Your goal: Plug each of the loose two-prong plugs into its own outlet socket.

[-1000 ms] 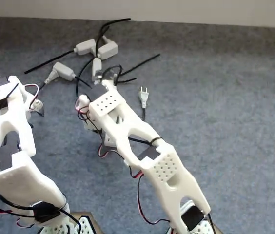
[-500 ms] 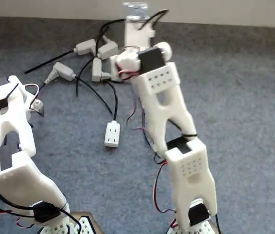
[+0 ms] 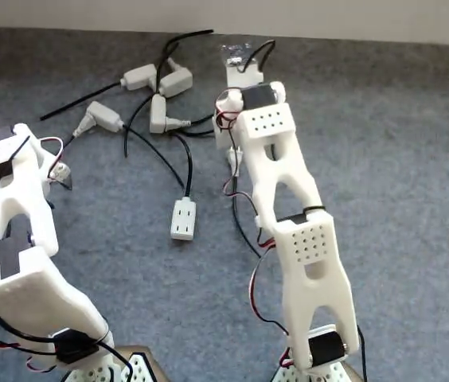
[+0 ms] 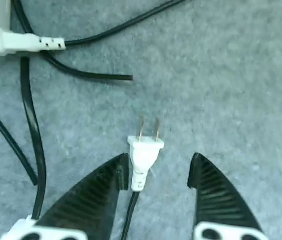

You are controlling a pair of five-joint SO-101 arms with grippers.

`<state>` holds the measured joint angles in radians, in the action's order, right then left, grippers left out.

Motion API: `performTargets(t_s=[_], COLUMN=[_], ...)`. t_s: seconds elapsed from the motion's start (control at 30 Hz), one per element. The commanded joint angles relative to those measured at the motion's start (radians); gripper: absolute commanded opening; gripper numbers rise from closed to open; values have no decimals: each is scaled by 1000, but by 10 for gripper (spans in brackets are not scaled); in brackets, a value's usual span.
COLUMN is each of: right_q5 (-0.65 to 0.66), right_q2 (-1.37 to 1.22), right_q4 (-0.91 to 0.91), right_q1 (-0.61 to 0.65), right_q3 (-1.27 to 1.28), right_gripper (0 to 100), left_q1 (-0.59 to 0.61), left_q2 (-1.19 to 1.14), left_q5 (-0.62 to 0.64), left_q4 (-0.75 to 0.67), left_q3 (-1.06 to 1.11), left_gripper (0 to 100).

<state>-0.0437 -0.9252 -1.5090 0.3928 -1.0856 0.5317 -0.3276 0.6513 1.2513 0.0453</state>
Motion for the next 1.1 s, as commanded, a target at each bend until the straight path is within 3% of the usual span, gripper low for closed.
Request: performTargets(t_s=[0.0, 0.5, 0.7, 0.8, 0.97, 1.07], right_q5=[23, 15, -14, -92, -103, -104], right_q2=[-13, -114, -114, -104, -108, -120], right_q4=[27, 96, 82, 33, -33, -35], right_q1=[1, 42, 39, 24, 22, 22], right_q3=[-5, 4, 1, -5, -82, -25], right_gripper=[183, 181, 38, 45, 55, 139], left_q1=[-4, -5, -15, -15, -15, -15], left_q2=[50, 50, 50, 50, 50, 50], left_q5=[6, 6, 6, 6, 6, 5], left_q4=[-11, -12, -12, -12, -12, -12], left_q3=[-15, -15, -15, -15, -15, -15], left_gripper=[182, 182, 182, 182, 182, 182])
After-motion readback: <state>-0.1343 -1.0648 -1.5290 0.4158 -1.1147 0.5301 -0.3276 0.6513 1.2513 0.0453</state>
